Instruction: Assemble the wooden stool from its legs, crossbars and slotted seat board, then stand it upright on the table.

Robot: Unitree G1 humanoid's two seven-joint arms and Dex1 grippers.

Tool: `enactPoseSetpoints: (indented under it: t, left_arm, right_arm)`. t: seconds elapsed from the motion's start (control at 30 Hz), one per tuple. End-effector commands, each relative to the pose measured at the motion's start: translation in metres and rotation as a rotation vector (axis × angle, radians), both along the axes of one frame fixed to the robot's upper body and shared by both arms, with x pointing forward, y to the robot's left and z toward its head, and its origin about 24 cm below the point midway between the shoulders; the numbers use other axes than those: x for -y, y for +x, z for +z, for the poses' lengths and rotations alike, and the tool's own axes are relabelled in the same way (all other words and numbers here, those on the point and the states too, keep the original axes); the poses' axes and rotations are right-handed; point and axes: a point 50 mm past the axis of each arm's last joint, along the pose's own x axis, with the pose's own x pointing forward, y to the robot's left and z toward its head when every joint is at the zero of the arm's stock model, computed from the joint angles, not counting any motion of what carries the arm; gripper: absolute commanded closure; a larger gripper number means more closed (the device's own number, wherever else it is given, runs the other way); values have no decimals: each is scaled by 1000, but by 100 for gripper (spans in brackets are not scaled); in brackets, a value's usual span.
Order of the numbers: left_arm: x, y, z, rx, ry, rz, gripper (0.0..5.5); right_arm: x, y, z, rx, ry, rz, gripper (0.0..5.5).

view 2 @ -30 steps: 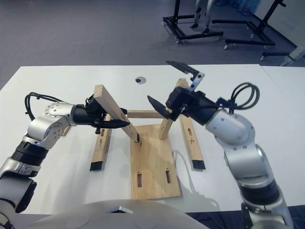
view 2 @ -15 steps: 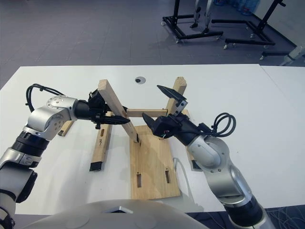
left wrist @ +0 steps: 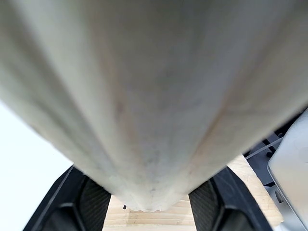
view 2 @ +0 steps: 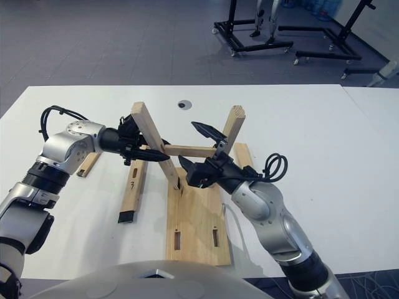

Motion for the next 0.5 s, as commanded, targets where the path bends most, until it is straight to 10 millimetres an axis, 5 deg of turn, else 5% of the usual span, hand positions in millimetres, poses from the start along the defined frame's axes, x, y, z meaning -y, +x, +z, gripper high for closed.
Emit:
enactPoseSetpoints:
  t: [0.03,0.23,0.5]
  left_arm:
    - [-17,-36,-82,-291,375,-13,349]
    - [-14,-37,-88,-271,445,-69,349]
    - [-11,-38,-92,-249,473,-90,349]
  right_arm:
    - [-3,1,-3,15,-5,-8,33]
    - [4,1,29,67,204,-23,33]
    - [1,5,38,112,206,-18,33]
